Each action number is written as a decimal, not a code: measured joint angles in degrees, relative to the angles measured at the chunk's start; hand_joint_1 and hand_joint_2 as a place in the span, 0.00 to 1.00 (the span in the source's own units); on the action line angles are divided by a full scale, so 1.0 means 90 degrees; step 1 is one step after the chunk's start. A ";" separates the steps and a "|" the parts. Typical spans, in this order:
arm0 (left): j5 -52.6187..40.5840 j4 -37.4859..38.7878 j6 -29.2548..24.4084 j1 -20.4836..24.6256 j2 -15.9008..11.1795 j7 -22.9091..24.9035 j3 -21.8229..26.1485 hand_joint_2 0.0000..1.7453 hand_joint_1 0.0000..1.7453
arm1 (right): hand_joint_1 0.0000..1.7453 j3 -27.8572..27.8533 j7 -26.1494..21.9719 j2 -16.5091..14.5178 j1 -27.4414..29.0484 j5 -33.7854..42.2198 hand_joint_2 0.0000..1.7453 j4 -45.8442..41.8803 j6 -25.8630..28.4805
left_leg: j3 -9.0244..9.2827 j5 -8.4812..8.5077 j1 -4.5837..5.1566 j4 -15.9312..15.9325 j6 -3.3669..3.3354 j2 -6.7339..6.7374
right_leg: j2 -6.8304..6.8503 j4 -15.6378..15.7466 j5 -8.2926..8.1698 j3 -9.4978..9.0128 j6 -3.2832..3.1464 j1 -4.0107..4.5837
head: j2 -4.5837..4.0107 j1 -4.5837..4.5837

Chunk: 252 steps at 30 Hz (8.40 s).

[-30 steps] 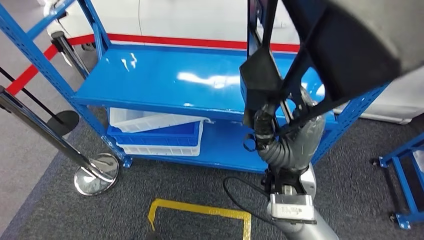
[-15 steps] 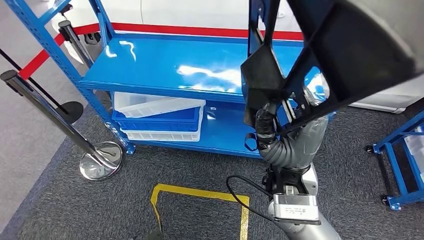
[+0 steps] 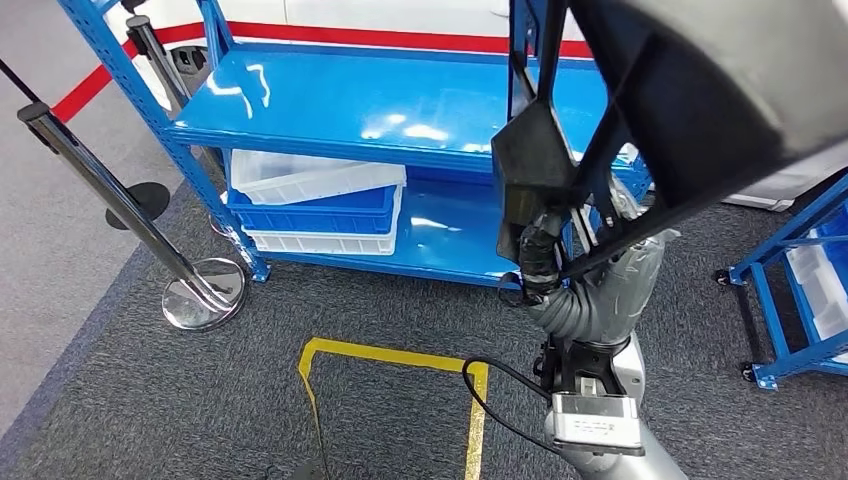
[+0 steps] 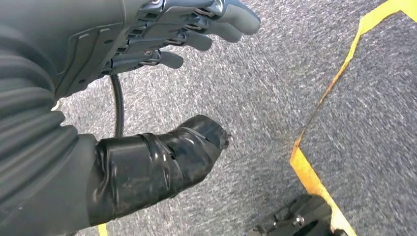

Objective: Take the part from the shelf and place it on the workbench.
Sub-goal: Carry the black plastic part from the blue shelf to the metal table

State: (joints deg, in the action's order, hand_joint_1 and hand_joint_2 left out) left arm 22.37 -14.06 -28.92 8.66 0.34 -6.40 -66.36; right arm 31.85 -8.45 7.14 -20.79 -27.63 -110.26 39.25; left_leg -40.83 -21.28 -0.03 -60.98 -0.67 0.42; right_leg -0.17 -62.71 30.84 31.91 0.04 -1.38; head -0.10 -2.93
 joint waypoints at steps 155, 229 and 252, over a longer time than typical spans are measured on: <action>-0.0601 0.0006 0.0195 0.0008 0.0167 0.0777 -0.0189 1.00 0.00 | 1.00 0.0166 -0.0625 -0.0269 0.0101 0.1199 1.00 -0.0028 -0.0182 | 0.0313 -0.0552 -0.0019 -0.0105 0.0010 -0.0660 | -0.0219 0.0448 -0.0606 0.0237 -0.0019 -0.0030 | -0.0001 -0.0090; -0.0594 0.0011 0.0256 -0.0004 0.0138 0.0855 -0.0189 1.00 0.00 | 1.00 0.0197 -0.0827 -0.0327 0.0092 0.1836 1.00 0.0161 -0.0571 | 0.0542 -0.0422 -0.0031 0.0294 -0.0064 0.0165 | 0.0718 0.0511 -0.0297 -0.0143 0.0175 0.0039 | -0.0001 0.0009; -0.0599 0.0011 0.0272 -0.0021 0.0130 0.0816 -0.0189 1.00 0.00 | 1.00 0.0199 -0.0819 -0.0332 0.0125 0.1868 1.00 0.0197 -0.0569 | -0.0360 -0.0992 -0.0089 -0.1329 0.0139 -0.0110 | 0.0289 0.0580 -0.0416 -0.0081 -0.0089 0.0044 | -0.0001 0.0082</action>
State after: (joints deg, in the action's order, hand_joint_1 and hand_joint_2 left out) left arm 16.97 -13.97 -26.47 8.47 1.51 0.94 -68.06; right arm 33.64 -15.83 4.15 -19.67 -10.81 -108.48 34.13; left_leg -44.07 -30.21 -0.83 -72.95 0.59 -0.56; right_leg 2.43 -57.49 27.10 31.18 -0.75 -0.98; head -0.11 -2.20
